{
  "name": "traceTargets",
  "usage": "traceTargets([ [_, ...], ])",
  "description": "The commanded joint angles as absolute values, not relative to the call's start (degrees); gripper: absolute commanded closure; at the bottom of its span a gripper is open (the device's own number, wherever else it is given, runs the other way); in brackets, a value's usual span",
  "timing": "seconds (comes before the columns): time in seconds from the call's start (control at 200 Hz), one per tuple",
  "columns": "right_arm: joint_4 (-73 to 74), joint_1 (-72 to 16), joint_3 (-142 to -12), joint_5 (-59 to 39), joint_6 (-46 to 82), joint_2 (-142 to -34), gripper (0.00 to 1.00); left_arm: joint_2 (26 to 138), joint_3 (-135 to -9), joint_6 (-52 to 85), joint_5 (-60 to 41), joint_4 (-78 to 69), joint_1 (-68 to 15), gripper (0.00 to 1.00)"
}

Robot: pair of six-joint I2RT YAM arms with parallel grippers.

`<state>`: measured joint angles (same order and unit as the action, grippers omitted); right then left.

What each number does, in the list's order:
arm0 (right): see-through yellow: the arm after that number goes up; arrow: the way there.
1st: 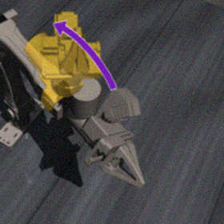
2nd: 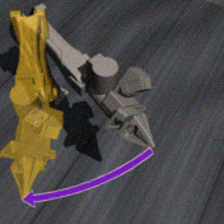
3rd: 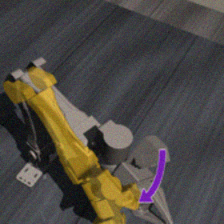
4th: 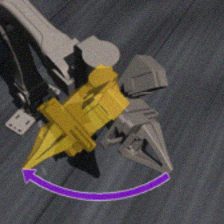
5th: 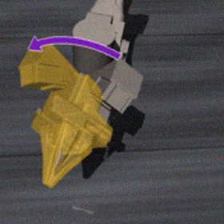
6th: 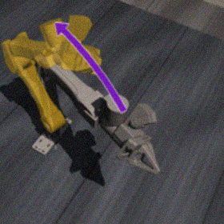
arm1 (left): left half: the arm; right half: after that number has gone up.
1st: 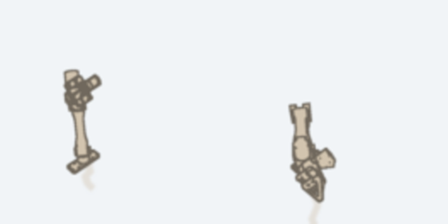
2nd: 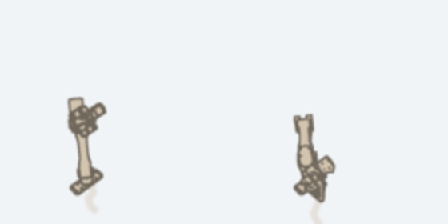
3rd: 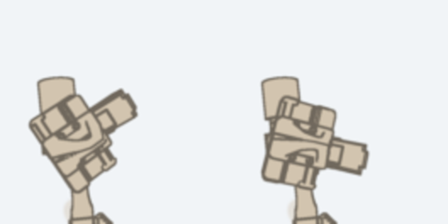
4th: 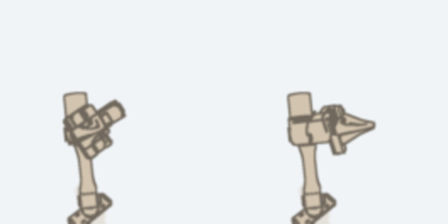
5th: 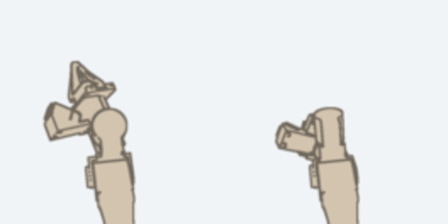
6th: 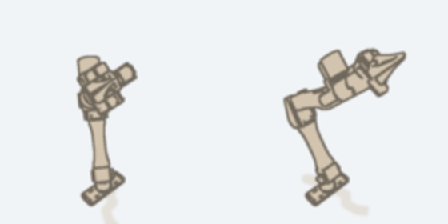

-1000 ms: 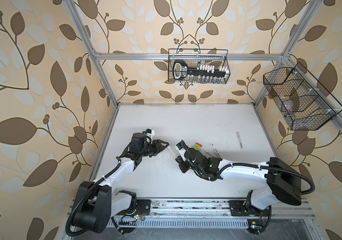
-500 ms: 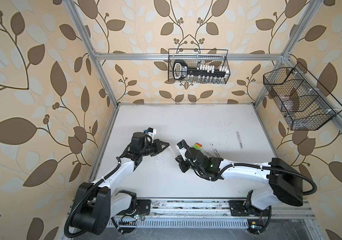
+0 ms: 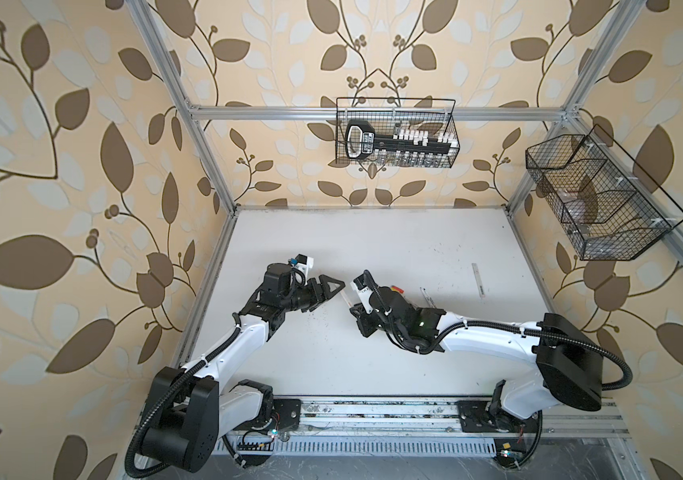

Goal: Insert the pens into the pen caps
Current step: 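Carry the capped highlighter with the right gripper toward the pink-banded highlighter, then lower the capped highlighter beside the pink-banded highlighter with the right gripper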

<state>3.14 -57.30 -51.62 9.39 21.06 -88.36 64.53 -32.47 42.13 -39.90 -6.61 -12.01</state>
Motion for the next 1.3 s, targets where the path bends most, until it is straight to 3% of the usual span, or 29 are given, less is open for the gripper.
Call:
traceTargets([
  [0.0,-2.6,-55.39,-52.41,9.68,20.61,-88.78,0.9,61.19,-36.83,40.22,-37.09,-4.4,-11.62,0.01],
  [0.315,-21.7,-39.11,-52.03,17.88,18.37,-88.39,0.9,58.0,-37.81,37.99,-36.58,2.27,-10.22,0.01],
  [0.735,-20.52,-13.35,-46.93,18.13,11.25,-88.36,0.9,58.07,-36.57,37.66,-38.38,1.29,-9.93,0.01],
  [0.975,-16.57,-6.27,-47.81,21.59,7.22,-96.08,0.9,58.97,-36.39,37.91,-38.84,0.51,-9.93,0.01],
  [1.3,-18.04,-4.66,-51.31,26.42,4.43,-99.55,0.83,59.37,-36.47,37.97,-38.84,0.38,-9.93,0.01],
])
